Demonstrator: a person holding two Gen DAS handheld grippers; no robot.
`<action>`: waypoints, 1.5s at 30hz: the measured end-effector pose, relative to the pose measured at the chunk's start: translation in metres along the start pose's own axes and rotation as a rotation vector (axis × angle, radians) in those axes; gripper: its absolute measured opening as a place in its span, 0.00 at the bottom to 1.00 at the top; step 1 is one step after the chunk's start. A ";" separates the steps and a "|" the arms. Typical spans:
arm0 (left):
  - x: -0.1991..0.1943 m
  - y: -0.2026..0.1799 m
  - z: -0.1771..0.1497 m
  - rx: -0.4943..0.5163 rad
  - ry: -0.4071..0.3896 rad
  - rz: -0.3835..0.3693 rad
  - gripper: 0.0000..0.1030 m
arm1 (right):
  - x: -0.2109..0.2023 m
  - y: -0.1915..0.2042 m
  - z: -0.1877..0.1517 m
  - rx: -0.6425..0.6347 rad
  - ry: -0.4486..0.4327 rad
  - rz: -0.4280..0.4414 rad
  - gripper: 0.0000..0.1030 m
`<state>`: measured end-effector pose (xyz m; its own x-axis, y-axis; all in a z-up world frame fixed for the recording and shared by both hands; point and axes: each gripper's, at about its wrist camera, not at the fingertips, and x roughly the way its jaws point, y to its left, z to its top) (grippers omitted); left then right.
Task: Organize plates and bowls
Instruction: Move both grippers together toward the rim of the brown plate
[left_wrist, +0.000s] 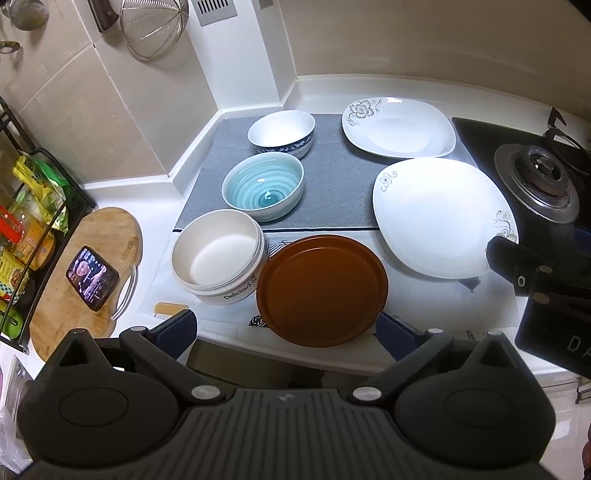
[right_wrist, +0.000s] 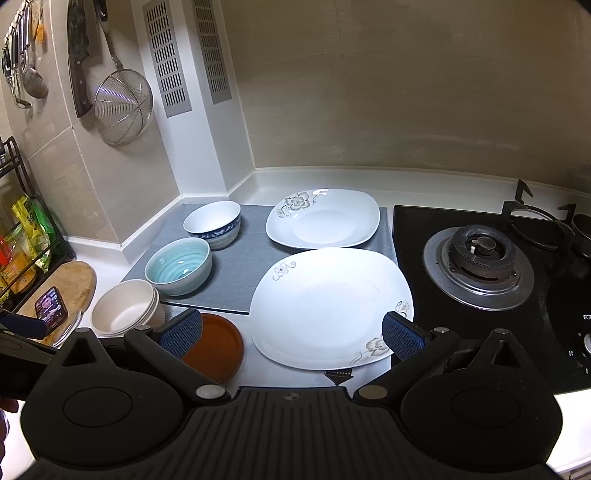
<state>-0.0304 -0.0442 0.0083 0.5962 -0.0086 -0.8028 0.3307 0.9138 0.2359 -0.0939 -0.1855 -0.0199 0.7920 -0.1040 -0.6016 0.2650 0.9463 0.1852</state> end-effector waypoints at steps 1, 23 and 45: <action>0.000 -0.002 0.000 0.000 0.000 0.001 1.00 | 0.000 0.001 0.000 -0.001 0.000 0.001 1.00; 0.002 0.004 -0.005 -0.008 0.006 0.005 1.00 | 0.003 0.004 0.000 -0.005 0.012 0.017 1.00; 0.013 -0.003 0.003 -0.024 0.044 0.020 1.00 | 0.018 -0.001 0.005 -0.005 0.062 0.049 1.00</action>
<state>-0.0220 -0.0486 -0.0010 0.5697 0.0269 -0.8214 0.3013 0.9230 0.2393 -0.0769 -0.1897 -0.0271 0.7685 -0.0384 -0.6387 0.2234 0.9515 0.2116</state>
